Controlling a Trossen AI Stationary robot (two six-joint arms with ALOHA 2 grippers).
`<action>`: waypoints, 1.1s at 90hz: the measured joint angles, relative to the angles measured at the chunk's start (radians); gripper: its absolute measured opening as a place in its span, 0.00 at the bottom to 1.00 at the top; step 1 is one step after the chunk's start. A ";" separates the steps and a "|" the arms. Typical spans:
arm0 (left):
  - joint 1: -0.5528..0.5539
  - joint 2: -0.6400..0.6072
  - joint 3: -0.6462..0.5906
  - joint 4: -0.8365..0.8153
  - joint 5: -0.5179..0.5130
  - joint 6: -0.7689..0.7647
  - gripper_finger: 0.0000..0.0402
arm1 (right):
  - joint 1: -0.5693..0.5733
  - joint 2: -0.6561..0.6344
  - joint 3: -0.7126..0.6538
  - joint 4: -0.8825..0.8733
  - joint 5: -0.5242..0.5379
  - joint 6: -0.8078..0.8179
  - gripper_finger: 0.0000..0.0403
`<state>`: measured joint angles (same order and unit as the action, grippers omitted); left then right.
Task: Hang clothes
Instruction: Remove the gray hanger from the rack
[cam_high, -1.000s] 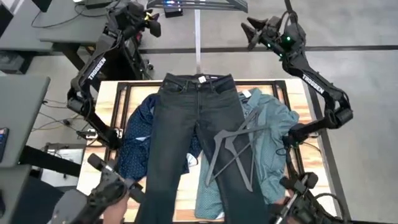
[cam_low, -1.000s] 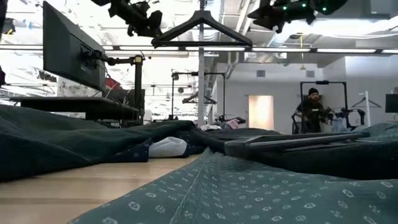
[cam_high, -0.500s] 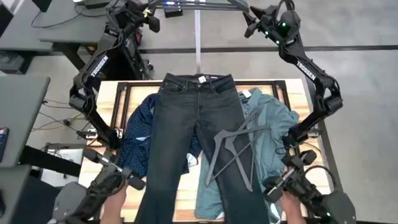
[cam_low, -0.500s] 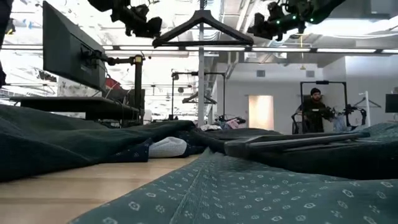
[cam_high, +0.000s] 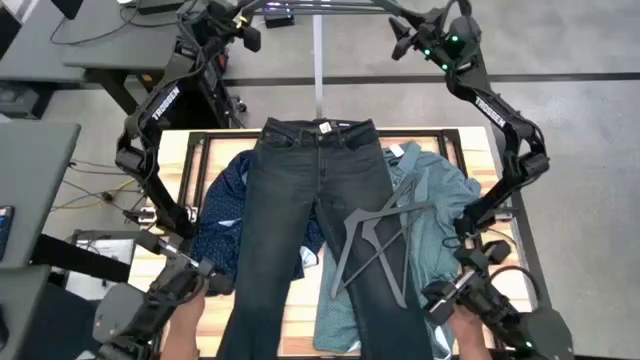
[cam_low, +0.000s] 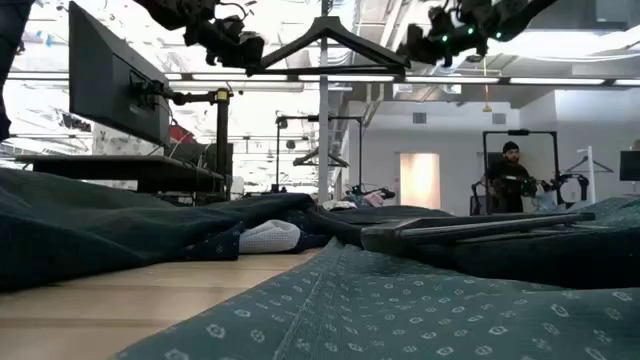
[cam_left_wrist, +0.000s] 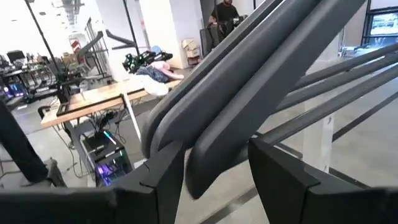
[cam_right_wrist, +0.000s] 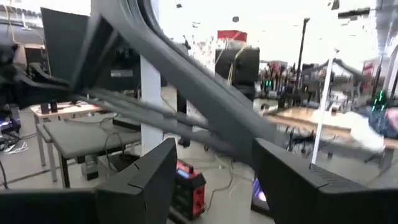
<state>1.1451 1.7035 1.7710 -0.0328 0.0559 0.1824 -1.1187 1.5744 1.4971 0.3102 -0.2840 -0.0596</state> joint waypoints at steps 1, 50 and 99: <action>0.001 0.000 0.000 0.000 0.000 -0.002 0.40 | 0.000 -0.002 0.001 0.003 0.004 -0.005 0.48; 0.002 -0.001 0.000 0.009 0.001 -0.033 0.40 | 0.017 0.043 0.000 0.007 0.039 0.043 0.44; 0.002 -0.002 0.001 0.008 0.002 -0.048 0.40 | 0.092 0.043 0.000 0.001 -0.097 0.033 0.44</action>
<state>1.1473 1.7012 1.7718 -0.0252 0.0579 0.1342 -1.0271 1.6169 1.4971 0.3115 -0.3813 -0.0269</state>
